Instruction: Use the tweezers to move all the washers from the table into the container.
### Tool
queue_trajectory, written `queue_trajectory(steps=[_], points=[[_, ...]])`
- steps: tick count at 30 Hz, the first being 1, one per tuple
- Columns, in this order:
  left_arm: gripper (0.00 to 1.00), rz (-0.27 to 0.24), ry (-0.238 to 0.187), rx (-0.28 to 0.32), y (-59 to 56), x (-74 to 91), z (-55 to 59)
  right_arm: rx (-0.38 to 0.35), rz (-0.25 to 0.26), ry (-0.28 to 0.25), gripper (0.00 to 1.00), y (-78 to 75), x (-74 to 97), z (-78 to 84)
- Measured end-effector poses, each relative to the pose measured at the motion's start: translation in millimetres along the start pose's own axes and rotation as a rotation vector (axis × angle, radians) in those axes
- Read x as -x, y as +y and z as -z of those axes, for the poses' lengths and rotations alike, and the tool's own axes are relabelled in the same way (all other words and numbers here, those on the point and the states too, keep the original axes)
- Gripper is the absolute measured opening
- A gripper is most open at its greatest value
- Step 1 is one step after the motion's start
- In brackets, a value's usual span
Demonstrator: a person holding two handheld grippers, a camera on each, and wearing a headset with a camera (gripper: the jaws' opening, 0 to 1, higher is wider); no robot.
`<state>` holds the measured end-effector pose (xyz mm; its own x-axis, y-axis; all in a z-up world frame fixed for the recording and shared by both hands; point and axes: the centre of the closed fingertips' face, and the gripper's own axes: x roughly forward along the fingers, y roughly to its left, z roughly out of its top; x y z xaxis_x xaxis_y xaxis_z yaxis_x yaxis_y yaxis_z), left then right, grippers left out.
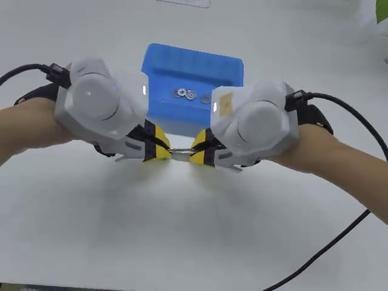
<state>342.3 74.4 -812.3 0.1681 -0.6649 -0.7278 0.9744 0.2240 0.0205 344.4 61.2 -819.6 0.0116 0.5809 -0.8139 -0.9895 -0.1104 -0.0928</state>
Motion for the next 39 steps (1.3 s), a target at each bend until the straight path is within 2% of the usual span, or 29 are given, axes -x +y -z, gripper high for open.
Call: queue_trajectory(steps=[4, 6, 12, 14, 17, 20, 22, 23, 24, 25, 27, 28, 30, 31, 32, 33, 34, 35, 37, 38, 39], points=[[0.08, -0.018, 0.013, 0.016, 2.5, -1.8, 0.1, -0.016, -0.008, 0.001, 0.1, -0.6, -0.4, 0.0], [0.09, -0.032, 0.012, 0.035, 6.2, -2.2, -0.2, -0.068, -0.022, 0.002, 0.11, -2.0, -0.9, 0.7], [0.1, -0.063, 0.023, 0.074, 7.6, -1.9, 0.5, -0.135, -0.034, -0.015, 0.12, -1.2, -0.2, -0.1], [0.12, -0.09, 0.023, 0.115, 8.3, -2.0, 0.6, -0.127, -0.032, -0.011, 0.13, 0.3, -0.1, -1.1], [0.12, -0.115, 0.027, 0.115, 7.5, -2.5, -0.2, -0.097, -0.028, 0.008, 0.15, 3.5, -0.6, -1.6], [0.15, -0.128, 0.025, 0.131, 6.7, -1.8, 0.3, -0.102, -0.022, 0.011, 0.18, 4.6, -0.4, -1.7], [0.19, -0.103, 0.034, 0.15, -1.6, 2.6, 2.3, -0.088, 0.038, 0.02, 0.21, -1.9, 3.2, 1.0], [0.19, -0.103, 0.027, 0.143, -3.8, 6.3, 1.6, -0.127, 0.071, -0.033, 0.21, -5.3, 9.1, -5.5], [0.19, -0.117, -0.002, 0.141, -4.5, 13.3, -2.4, -0.173, 0.082, -0.085, 0.21, -6.2, 14.4, -12.8], [0.19, -0.124, -0.024, 0.159, -4.5, 19.1, -4.9, -0.237, 0.107, -0.173, 0.21, -9.9, 26.7, -24.1], [0.21, -0.15, -0.075, 0.183, -1.2, 31.7, -10.0, -0.266, 0.151, -0.242, 0.21, -13.4, 47.3, -28.6], [0.22, -0.185, -0.111, 0.193, 2.8, 44.1, -15.1, -0.274, 0.173, -0.252, 0.21, -14.3, 56.0, -26.7], [0.24, -0.232, -0.169, 0.179, 7.2, 62.9, -24.4, -0.276, 0.227, -0.299, 0.23, -14.3, 78.8, -25.6], [0.27, -0.26, -0.219, 0.168, 8.4, 76.8, -32.5, -0.293, 0.248, -0.329, 0.26, -14.0, 88.1, -26.4], [0.33, -0.273, -0.259, 0.167, 7.4, 86.0, -39.7, -0.322, 0.27, -0.377, 0.3, -12.7, 101.7, -27.6], [0.4, -0.296, -0.318, 0.169, 6.6, 99.4, -49.4, -0.339, 0.295, -0.401, 0.36, -12.7, 110.9, -26.8], [0.52, -0.304, -0.332, 0.168, 6.5, 103.0, -52.2, -0.344, 0.308, -0.407, 0.44, -13.0, 114.4, -25.9], [0.61, -0.352, -0.363, 0.152, 7.6, 116.5, -59.7, -0.348, 0.377, -0.371, 0.49, -14.7, 126.1, -13.1], [0.84, -0.398, -0.378, 0.146, 8.5, 127.4, -64.3, -0.366, 0.43, -0.321, 0.62, -13.3, 133.0, 1.6], [0.94, -0.407, -0.381, 0.149, 7.9, 129.0, -65.9, -0.375, 0.448, -0.312, 0.67, -12.3, 134.9, 5.6], [0.99, -0.418, -0.376, 0.159, 8.3, 131.1, -65.1, -0.384, 0.465, -0.293, 0.71, -12.3, 136.6, 11.7]])
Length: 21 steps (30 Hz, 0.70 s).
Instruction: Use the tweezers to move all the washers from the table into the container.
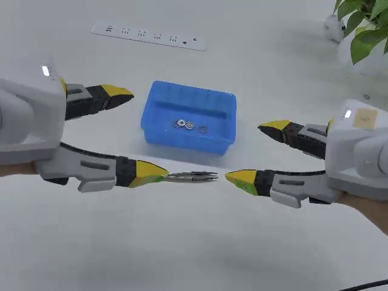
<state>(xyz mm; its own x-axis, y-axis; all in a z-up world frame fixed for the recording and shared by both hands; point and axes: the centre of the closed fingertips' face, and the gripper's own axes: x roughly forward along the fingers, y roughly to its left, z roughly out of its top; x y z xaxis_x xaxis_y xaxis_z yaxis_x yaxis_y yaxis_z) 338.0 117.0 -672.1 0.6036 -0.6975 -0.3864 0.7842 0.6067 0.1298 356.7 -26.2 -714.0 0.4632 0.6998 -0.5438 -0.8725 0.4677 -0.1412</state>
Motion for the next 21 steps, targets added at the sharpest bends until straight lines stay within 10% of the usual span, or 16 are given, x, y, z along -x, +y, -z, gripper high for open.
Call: queue_trajectory(steps=[3, 7, 21], points=[[0.99, -0.03, 0.079, -0.05, 4.1, 5.8, 9.3, -0.031, 0.061, 0.077, 0.89, -2.2, 6.2, 12.8], [1.0, -0.027, 0.115, -0.065, -2.3, 10.8, 11.3, -0.025, 0.045, 0.016, 0.95, 5.4, 12.5, -4.2], [1.0, -0.052, 0.113, -0.065, -7.5, 38.4, 0.5, 0.102, -0.004, 0.015, 1.0, 30.9, 16.9, -22.8]])
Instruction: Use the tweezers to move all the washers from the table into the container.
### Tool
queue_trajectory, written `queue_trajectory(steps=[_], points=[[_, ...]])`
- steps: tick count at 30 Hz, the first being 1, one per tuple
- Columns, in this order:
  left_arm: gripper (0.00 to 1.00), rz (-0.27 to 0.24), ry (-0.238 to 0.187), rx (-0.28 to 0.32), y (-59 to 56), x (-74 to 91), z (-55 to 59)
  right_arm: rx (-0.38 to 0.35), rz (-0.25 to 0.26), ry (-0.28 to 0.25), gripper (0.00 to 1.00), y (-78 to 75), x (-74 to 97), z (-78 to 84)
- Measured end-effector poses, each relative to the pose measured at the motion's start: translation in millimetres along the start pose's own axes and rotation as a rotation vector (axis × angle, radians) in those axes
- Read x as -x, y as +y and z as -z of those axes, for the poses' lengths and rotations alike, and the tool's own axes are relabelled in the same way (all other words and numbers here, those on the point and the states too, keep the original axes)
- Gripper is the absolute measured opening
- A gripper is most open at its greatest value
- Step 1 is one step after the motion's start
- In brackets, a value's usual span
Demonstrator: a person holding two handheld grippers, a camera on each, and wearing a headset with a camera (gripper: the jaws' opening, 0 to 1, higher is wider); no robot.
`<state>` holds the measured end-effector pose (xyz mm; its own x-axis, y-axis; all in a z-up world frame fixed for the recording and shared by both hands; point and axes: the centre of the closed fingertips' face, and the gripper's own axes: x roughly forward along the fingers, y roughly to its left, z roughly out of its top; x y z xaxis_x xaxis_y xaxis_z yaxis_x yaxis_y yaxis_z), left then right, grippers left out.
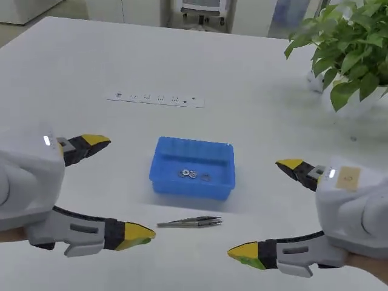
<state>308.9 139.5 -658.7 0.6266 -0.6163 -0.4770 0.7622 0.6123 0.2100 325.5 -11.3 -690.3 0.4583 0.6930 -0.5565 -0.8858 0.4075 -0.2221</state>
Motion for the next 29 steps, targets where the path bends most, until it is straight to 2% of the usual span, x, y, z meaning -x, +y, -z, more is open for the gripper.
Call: queue_trajectory(steps=[7, 9, 11, 14, 17, 19, 23, 29], points=[[1.0, -0.01, 0.026, -0.002, -5.3, 10.8, 5.4, 0.004, 0.001, 0.012, 0.99, 5.9, 4.9, 2.9], [1.0, -0.016, 0.03, 0.018, -6.0, 13.9, 4.4, 0.005, 0.002, 0.018, 0.99, 7.4, 6.2, 4.5], [1.0, -0.01, -0.003, 0.062, -8.8, 15.2, -2.2, -0.002, -0.005, 0.026, 0.99, 10.2, 7.1, 6.6], [1.0, -0.03, -0.008, 0.048, -7.4, 16.4, -4.5, 0.002, -0.01, 0.038, 0.99, 12.9, 7.6, 9.4], [1.0, -0.036, 0.019, 0.039, -8.3, 16.4, 0.1, -0.013, -0.016, 0.026, 1.0, 15.6, 8.2, 7.5], [1.0, -0.027, 0.061, 0.033, -12.0, 16.5, 7.9, -0.01, -0.014, 0.029, 1.0, 15.8, 8.6, 8.1], [0.99, -0.031, 0.076, 0.027, -14.4, 16.9, 11.9, -0.006, -0.02, 0.038, 1.0, 17.9, 8.9, 10.6], [0.99, -0.036, 0.039, 0.053, -17.9, 17.5, 4.6, -0.011, -0.02, 0.052, 1.0, 19.8, 10.4, 14.8]])
